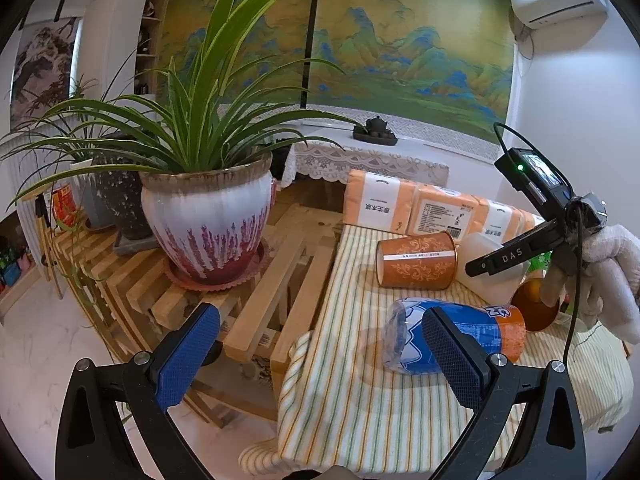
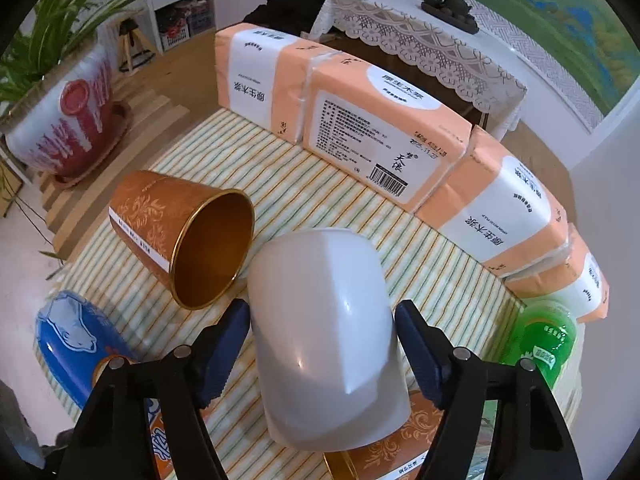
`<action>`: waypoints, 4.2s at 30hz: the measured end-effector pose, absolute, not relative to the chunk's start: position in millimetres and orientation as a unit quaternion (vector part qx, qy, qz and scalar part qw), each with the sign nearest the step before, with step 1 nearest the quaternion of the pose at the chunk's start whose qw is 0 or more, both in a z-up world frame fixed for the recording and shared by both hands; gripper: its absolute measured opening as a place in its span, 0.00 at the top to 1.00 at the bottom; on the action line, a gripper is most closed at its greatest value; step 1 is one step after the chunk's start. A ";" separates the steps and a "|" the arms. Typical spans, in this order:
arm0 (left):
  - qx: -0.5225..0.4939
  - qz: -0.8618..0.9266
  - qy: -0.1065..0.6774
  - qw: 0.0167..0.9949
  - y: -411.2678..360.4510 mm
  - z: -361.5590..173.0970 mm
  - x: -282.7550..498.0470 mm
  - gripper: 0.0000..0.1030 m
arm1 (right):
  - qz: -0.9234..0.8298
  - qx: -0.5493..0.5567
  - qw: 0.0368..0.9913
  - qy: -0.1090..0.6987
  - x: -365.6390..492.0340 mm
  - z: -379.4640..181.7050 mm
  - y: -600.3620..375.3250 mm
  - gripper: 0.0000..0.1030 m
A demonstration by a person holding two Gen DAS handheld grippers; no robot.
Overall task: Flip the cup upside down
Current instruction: 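Lift the white cup with the right gripper and rotate it rim-down, then lower the inverted white cup onto the cloth with the right gripper, then grasp the inverted white cup with the left gripper and lift it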
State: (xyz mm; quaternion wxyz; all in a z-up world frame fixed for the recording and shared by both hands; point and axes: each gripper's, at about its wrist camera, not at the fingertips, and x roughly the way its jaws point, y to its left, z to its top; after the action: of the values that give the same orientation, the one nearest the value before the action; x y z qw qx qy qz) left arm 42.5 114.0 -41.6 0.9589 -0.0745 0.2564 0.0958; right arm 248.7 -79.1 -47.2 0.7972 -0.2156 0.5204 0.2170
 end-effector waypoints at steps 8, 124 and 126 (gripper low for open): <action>-0.073 0.094 0.260 0.958 111.9 -44.5 44.2 0.01 | 0.209 -0.184 0.813 0.511 252.2 -44.6 -82.7 0.32; -0.108 -0.076 0.570 0.811 -123.4 -80.0 168.1 0.05 | 0.071 0.113 0.925 0.355 -39.8 -54.9 -345.4 0.29; -0.103 -0.075 0.567 0.814 -124.5 -79.6 169.0 0.09 | 0.069 0.114 0.925 0.355 -39.9 -55.8 -346.6 0.29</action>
State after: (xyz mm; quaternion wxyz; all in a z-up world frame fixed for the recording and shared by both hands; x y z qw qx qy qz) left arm 169.0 -124.5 -79.6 0.8136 -0.1033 0.5673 -0.0748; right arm -39.9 -346.6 -55.8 0.9254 0.1142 0.3547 0.0688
